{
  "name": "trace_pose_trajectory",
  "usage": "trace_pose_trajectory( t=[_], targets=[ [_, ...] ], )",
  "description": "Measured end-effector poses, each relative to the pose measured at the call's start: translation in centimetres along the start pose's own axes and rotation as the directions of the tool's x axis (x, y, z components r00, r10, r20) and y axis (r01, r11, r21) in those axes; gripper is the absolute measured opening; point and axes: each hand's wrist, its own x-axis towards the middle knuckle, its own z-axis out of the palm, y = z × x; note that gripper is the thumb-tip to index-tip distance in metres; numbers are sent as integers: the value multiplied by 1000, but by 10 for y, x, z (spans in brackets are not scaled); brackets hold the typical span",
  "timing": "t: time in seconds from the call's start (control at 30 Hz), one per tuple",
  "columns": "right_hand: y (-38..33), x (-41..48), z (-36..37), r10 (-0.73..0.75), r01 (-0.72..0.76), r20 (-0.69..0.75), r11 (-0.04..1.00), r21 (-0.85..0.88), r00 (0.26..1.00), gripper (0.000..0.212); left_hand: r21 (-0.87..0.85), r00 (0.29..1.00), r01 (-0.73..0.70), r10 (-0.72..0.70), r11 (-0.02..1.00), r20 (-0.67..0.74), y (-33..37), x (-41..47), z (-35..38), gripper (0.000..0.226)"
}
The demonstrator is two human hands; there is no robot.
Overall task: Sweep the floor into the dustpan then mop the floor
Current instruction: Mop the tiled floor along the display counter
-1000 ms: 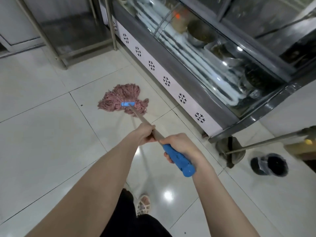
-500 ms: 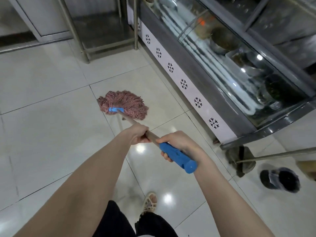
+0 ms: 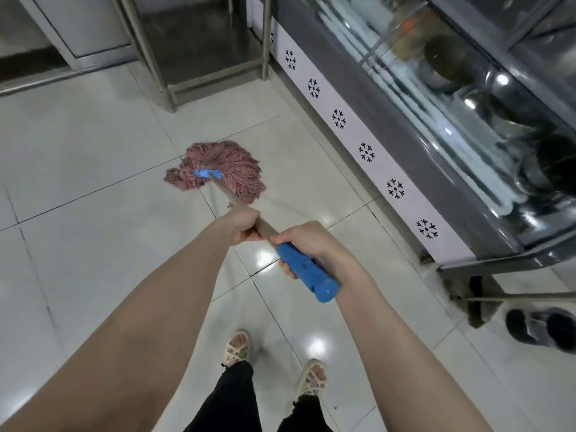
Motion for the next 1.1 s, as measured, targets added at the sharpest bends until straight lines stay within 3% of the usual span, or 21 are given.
trace_pose_trajectory(
  t=[0.17,0.4,0.73,0.9,1.1],
  targets=[
    [-22,35,47,-28,28,3,999,18,1000,11,54,998,-4,7,999,-55,20,27,-51,8],
    [12,31,64,13,-14,23,999,46,1000,9,58,998,57,-54,997,-38,-10,26,-60,13],
    [116,-52,25,2,-2,-6,999,38,1000,13,10,994,97,-98,995,52,-100,-58,2,15],
    [205,-128,2,-8,7,-71,1000,-17,997,9,-88,993,40,-30,995,113,-180,-133,53,11],
    [315,-223,-43,17,-8,-177,999,49,984,11,1,974,58,-57,998,219,-269,-216,137,14]
  ],
)
